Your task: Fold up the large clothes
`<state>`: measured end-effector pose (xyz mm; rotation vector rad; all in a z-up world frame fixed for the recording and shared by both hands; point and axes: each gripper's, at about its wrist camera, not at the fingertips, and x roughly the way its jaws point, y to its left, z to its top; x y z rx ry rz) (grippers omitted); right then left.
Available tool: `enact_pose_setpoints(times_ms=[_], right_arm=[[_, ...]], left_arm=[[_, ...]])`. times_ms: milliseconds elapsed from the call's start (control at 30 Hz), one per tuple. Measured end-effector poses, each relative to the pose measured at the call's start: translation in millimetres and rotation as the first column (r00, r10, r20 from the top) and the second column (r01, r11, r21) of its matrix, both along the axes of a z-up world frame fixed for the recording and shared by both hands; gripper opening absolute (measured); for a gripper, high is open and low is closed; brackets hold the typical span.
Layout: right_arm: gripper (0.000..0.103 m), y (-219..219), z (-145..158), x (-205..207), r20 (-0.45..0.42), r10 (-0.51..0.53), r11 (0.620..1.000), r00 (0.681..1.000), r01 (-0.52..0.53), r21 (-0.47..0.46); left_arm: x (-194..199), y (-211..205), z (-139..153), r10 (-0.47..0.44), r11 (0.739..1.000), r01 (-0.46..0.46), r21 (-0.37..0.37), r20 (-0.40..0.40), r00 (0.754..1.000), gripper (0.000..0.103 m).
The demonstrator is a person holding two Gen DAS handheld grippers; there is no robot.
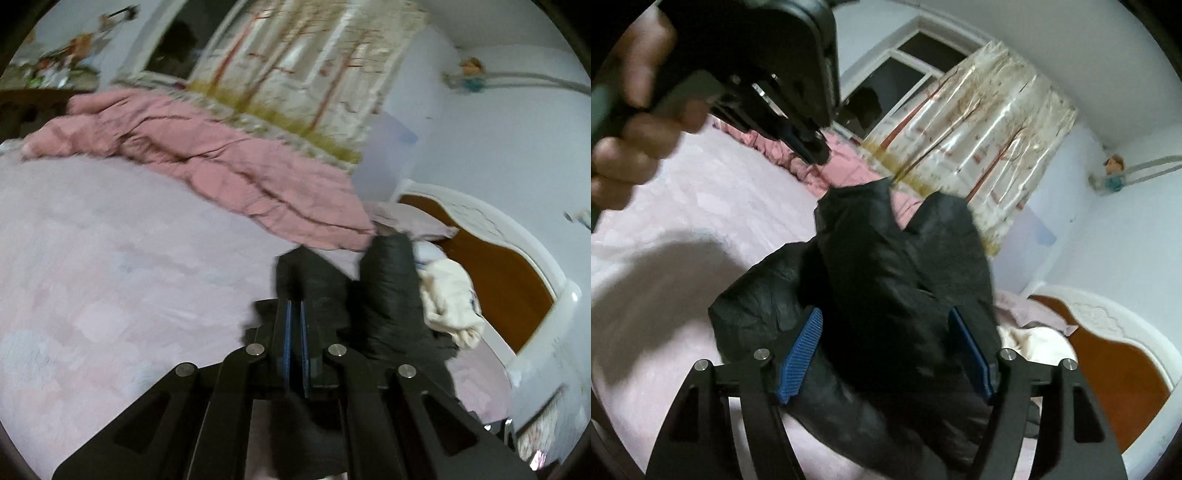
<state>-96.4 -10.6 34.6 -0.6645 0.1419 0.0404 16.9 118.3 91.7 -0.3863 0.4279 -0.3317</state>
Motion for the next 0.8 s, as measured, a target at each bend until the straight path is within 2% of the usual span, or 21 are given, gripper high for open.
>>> enact_pose_setpoints(times_ms=[67, 100, 133, 167, 233, 267, 300, 333, 367, 400, 467, 533, 600, 667, 733, 767, 800], right_arm=[[0.071, -16, 14, -6, -0.009, -0.009, 0.998, 1.0, 0.01, 0.067], [0.071, -30, 24, -7, -0.02, -0.015, 0.992, 1.0, 0.017, 0.128], [0.071, -41, 31, -7, -0.031, -0.009, 0.982, 0.999, 0.015, 0.187], [0.071, -64, 43, -6, -0.048, 0.013, 0.952, 0.999, 0.002, 0.306], [0.071, -97, 55, 3, -0.077, 0.024, 0.886, 0.997, 0.015, 0.463], [0.071, -115, 59, 13, -0.112, 0.022, 0.841, 0.993, 0.042, 0.54], [0.071, -130, 59, 25, -0.162, 0.029, 0.798, 0.986, 0.075, 0.597], [0.071, -144, 58, 37, -0.211, 0.037, 0.76, 0.977, 0.11, 0.641], [0.071, -155, 54, 47, -0.249, 0.043, 0.722, 0.968, 0.142, 0.677], [0.071, -169, 47, 56, -0.283, 0.058, 0.675, 0.958, 0.171, 0.718], [0.068, -179, 35, 62, -0.317, 0.108, 0.64, 0.942, 0.178, 0.748], [0.067, -183, 27, 67, -0.336, 0.152, 0.636, 0.929, 0.169, 0.753], [0.066, -179, 19, 70, -0.348, 0.19, 0.649, 0.918, 0.148, 0.746], [0.066, -170, 10, 70, -0.361, 0.225, 0.662, 0.905, 0.13, 0.738], [0.066, -164, 5, 73, -0.376, 0.24, 0.683, 0.895, 0.12, 0.72], [0.066, -162, 4, 77, -0.381, 0.247, 0.699, 0.891, 0.109, 0.707], [0.066, -158, 4, 80, -0.384, 0.261, 0.713, 0.886, 0.091, 0.695]], left_arm=[[-2, -14, 5, 0.021, 0.997, -0.024, 0.072, 0.043, 0.999, 0.01], [-1, -22, 6, 0.037, 0.993, -0.042, 0.114, 0.046, 0.998, 0.01], [1, -29, 8, 0.026, 0.991, -0.031, 0.126, 0.04, 0.999, 0.01], [2, -34, 10, -0.014, 0.994, 0.01, 0.106, 0.041, 0.999, 0.01], [7, -45, 15, -0.092, 0.995, 0.091, 0.045, 0.041, 0.995, 0.013], [11, -52, 17, -0.123, 0.992, 0.122, 0.029, 0.031, 0.992, 0.018], [16, -59, 19, -0.158, 0.987, 0.157, 0.024, 0.014, 0.987, 0.031], [26, -68, 20, -0.197, 0.98, 0.198, 0.035, -0.024, 0.98, 0.04], [37, -78, 20, -0.211, 0.974, 0.217, 0.071, -0.088, 0.974, 0.055], [50, -90, 18, -0.196, 0.966, 0.22, 0.134, -0.17, 0.966, 0.055], [65, -103, 13, -0.167, 0.955, 0.212, 0.205, -0.218, 0.962, 0.055], [79, -107, 6, -0.17, 0.955, 0.224, 0.192, -0.263, 0.95, 0.056], [93, -105, -4, -0.194, 0.966, 0.238, 0.105, -0.32, 0.927, 0.06], [100, -103, -14, -0.205, 0.971, 0.236, 0.048, -0.352, 0.914, 0.057], [91, -108, -18, -0.2, 0.969, 0.236, 0.077, -0.323, 0.925, 0.035], [84, -111, -15, -0.203, 0.965, 0.242, 0.099, -0.295, 0.934, 0.018], [77, -111, -10, -0.191, 0.967, 0.227, 0.115, -0.263, 0.946, 0.016]])
